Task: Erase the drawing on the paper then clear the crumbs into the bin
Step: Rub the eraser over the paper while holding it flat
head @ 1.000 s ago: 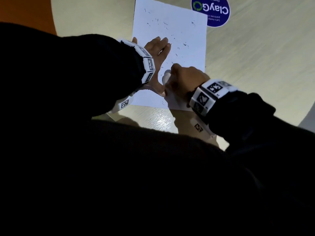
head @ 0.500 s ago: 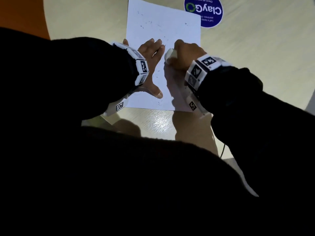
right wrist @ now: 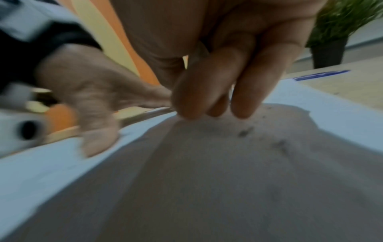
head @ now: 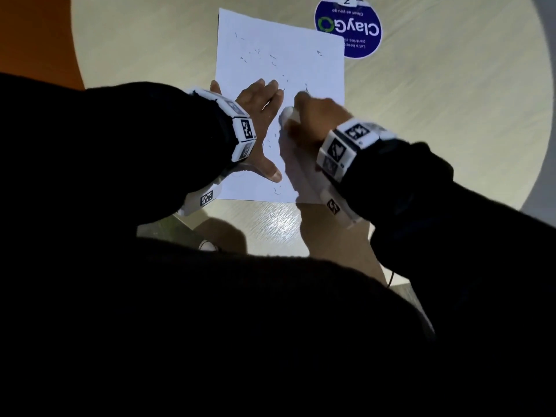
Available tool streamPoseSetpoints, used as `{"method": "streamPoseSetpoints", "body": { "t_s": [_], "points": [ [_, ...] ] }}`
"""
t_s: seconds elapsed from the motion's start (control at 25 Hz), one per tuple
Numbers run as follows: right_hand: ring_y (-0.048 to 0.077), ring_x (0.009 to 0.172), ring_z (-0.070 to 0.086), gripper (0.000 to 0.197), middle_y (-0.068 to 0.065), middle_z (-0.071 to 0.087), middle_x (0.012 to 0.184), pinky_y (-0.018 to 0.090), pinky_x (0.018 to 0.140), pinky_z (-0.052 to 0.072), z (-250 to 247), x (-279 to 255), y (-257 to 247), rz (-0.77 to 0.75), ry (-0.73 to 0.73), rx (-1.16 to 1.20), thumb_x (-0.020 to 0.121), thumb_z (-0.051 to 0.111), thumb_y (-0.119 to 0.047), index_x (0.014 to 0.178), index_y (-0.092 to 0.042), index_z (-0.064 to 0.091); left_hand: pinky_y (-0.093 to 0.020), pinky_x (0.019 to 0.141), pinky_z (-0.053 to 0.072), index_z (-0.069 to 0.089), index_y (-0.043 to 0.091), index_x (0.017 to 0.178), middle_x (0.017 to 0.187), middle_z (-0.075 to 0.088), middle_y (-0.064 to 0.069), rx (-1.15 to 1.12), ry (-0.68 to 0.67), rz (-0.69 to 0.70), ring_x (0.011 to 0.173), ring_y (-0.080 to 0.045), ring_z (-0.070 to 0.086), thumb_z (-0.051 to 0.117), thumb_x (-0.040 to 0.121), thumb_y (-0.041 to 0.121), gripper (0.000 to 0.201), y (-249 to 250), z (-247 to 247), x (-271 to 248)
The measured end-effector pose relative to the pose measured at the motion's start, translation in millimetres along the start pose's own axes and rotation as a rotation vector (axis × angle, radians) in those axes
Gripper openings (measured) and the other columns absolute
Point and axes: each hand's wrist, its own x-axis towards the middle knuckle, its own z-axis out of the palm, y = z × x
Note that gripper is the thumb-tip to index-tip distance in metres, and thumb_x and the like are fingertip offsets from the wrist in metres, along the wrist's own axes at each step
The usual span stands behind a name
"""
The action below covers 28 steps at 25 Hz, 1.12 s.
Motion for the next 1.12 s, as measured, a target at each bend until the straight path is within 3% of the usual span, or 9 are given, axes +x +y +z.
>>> {"method": "streamPoseSetpoints", "body": {
  "t_s": [0.2, 0.28, 0.32, 0.44, 0.56, 0.68, 0.76, 0.92, 1.12],
  "points": [
    [0.025, 0.061, 0.042, 0.016, 0.006, 0.051, 0.072, 0.031, 0.060, 0.031, 6, -12, -11, -0.024, 0.120, -0.145, 0.089, 0.046, -0.031, 0.090, -0.016, 0.051, -0.069, 0.107, -0.001, -0.018, 0.019, 0.150, 0.158, -0.022, 0.002, -0.006, 0.018, 0.013, 0.146, -0.017, -0.017, 0.053, 0.054, 0.088, 0.138, -3, 4, 1],
    [0.026, 0.071, 0.045, 0.026, 0.011, 0.056, 0.087, 0.032, 0.065, 0.033, -12, 19, 4, -0.013, -0.044, 0.006, 0.092, 0.046, -0.036, 0.103, -0.013, 0.049, -0.067, 0.108, -0.002, -0.021, 0.020, 0.149, 0.158, -0.025, 0.002, 0.022, 0.002, 0.004, 0.146, -0.017, -0.019, 0.048, 0.053, 0.090, 0.138, -1, 1, 2],
    [0.025, 0.070, 0.046, 0.024, 0.008, 0.055, 0.085, 0.030, 0.064, 0.034, -12, 21, 5, -0.006, -0.082, 0.041, 0.092, 0.045, -0.037, 0.102, -0.015, 0.048, -0.067, 0.108, -0.003, -0.021, 0.020, 0.149, 0.157, -0.025, 0.002, 0.024, -0.005, -0.002, 0.146, -0.017, -0.019, 0.048, 0.052, 0.091, 0.138, -1, 1, 2],
    [0.021, 0.051, 0.037, 0.014, -0.004, 0.036, 0.057, 0.027, 0.051, 0.024, 9, -25, -14, -0.022, 0.114, -0.056, 0.089, 0.045, -0.033, 0.083, -0.021, 0.042, -0.071, 0.107, -0.001, -0.016, 0.020, 0.151, 0.159, -0.021, 0.004, -0.015, 0.033, 0.005, 0.146, -0.016, -0.016, 0.049, 0.051, 0.092, 0.139, -4, 6, 1],
    [0.025, 0.060, 0.043, 0.015, -0.001, 0.041, 0.062, 0.030, 0.059, 0.031, 6, -20, -11, -0.032, 0.086, -0.113, 0.090, 0.044, -0.031, 0.088, -0.017, 0.047, -0.070, 0.106, -0.001, -0.016, 0.020, 0.151, 0.159, -0.022, 0.003, -0.005, 0.022, 0.011, 0.146, -0.017, -0.016, 0.052, 0.052, 0.090, 0.139, -2, 3, 0],
    [0.026, 0.076, 0.047, 0.028, 0.004, 0.049, 0.083, 0.033, 0.069, 0.035, -8, 25, 12, -0.018, -0.131, -0.001, 0.091, 0.045, -0.038, 0.105, -0.014, 0.048, -0.066, 0.109, -0.005, -0.019, 0.021, 0.150, 0.158, -0.024, 0.002, 0.014, -0.009, -0.008, 0.146, -0.018, -0.018, 0.052, 0.056, 0.089, 0.136, -2, -2, -2],
    [0.027, 0.077, 0.047, 0.025, 0.000, 0.047, 0.078, 0.034, 0.070, 0.037, -3, 31, 18, -0.030, -0.171, -0.013, 0.088, 0.045, -0.039, 0.100, -0.018, 0.045, -0.064, 0.110, -0.005, -0.018, 0.023, 0.150, 0.158, -0.022, 0.003, -0.002, -0.005, -0.006, 0.146, -0.018, -0.017, 0.046, 0.051, 0.091, 0.137, -11, 2, -7],
    [0.028, 0.077, 0.048, 0.024, 0.003, 0.048, 0.083, 0.033, 0.069, 0.036, -6, 24, 14, -0.015, -0.133, 0.015, 0.089, 0.044, -0.036, 0.102, -0.016, 0.046, -0.066, 0.109, -0.002, -0.017, 0.023, 0.151, 0.159, -0.021, 0.004, -0.029, 0.008, -0.026, 0.146, -0.017, -0.016, 0.049, 0.049, 0.090, 0.138, -24, 11, -17],
    [0.025, 0.061, 0.048, 0.018, 0.000, 0.047, 0.069, 0.032, 0.059, 0.038, 5, -20, -17, -0.147, 0.006, -0.093, 0.089, 0.043, -0.035, 0.091, -0.018, 0.046, -0.069, 0.107, 0.001, -0.013, 0.020, 0.152, 0.160, -0.017, 0.002, -0.034, 0.074, 0.002, 0.147, -0.018, -0.013, 0.060, 0.054, 0.086, 0.139, -27, 16, -14]
  ]
}}
